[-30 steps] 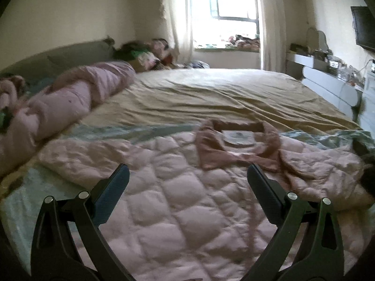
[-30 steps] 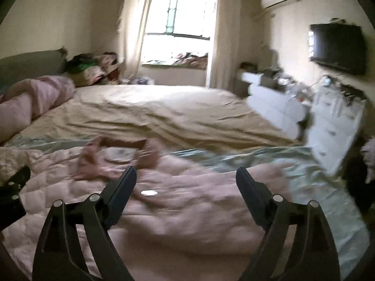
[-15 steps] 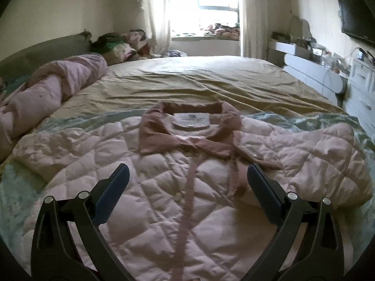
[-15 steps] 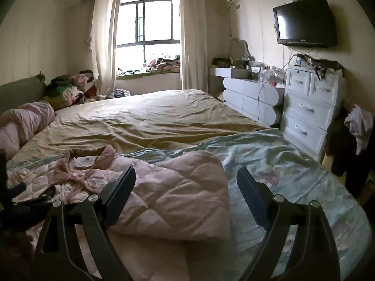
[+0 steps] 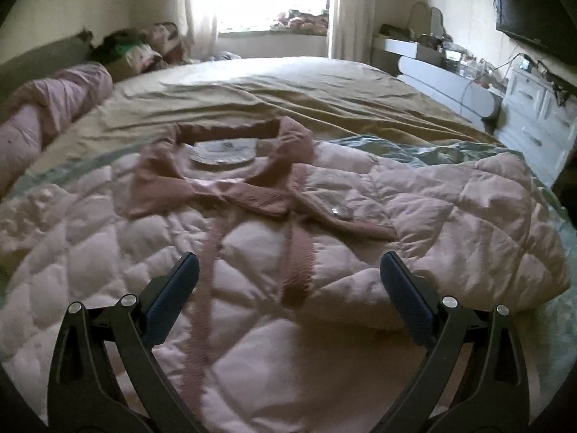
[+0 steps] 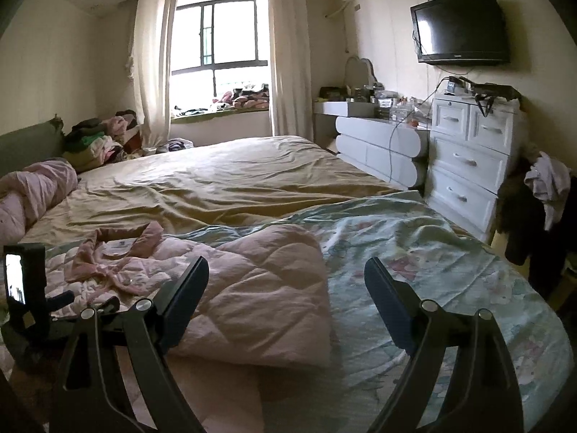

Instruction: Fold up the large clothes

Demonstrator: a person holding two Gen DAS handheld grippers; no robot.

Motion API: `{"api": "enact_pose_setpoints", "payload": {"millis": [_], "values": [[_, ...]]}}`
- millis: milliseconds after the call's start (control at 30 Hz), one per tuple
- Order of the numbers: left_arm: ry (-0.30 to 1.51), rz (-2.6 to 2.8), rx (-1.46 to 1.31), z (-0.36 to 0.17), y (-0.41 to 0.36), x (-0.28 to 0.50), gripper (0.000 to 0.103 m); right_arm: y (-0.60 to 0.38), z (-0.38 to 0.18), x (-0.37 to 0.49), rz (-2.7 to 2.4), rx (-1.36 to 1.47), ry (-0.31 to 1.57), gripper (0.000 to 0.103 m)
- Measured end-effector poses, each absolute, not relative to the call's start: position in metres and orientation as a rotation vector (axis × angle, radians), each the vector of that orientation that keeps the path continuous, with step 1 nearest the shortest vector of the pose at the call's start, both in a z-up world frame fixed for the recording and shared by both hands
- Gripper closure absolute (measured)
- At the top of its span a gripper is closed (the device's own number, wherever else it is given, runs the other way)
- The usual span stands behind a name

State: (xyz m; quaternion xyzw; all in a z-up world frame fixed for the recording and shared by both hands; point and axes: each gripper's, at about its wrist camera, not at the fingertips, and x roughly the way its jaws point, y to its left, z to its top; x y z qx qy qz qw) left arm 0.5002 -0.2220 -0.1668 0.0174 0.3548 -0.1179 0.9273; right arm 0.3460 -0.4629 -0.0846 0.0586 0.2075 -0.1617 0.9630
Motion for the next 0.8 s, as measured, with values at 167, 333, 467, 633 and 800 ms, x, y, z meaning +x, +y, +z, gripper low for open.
{"api": "enact_pose_setpoints", "payload": {"millis": [167, 333, 467, 633, 800], "values": [[0.780, -0.281, 0.061, -0.176, -0.237, 0.506, 0.020, -0.469, -0.084, 0.344, -0.336, 0.129, 0.410, 0.016], [0.818, -0.332, 0.088, -0.182, -0.250, 0.508, 0.047, -0.467, -0.083, 0.345, -0.333, 0.124, 0.408, 0.016], [0.827, -0.346, 0.094, -0.183, -0.252, 0.510, 0.064, -0.466, -0.083, 0.345, -0.327, 0.129, 0.406, 0.016], [0.833, -0.356, 0.078, -0.183, -0.249, 0.512, 0.082, -0.466, -0.083, 0.345, -0.327, 0.130, 0.406, 0.016], [0.826, -0.354, 0.069, -0.181, -0.247, 0.510, 0.085, -0.467, -0.082, 0.345, -0.329, 0.130, 0.404, 0.016]]}}
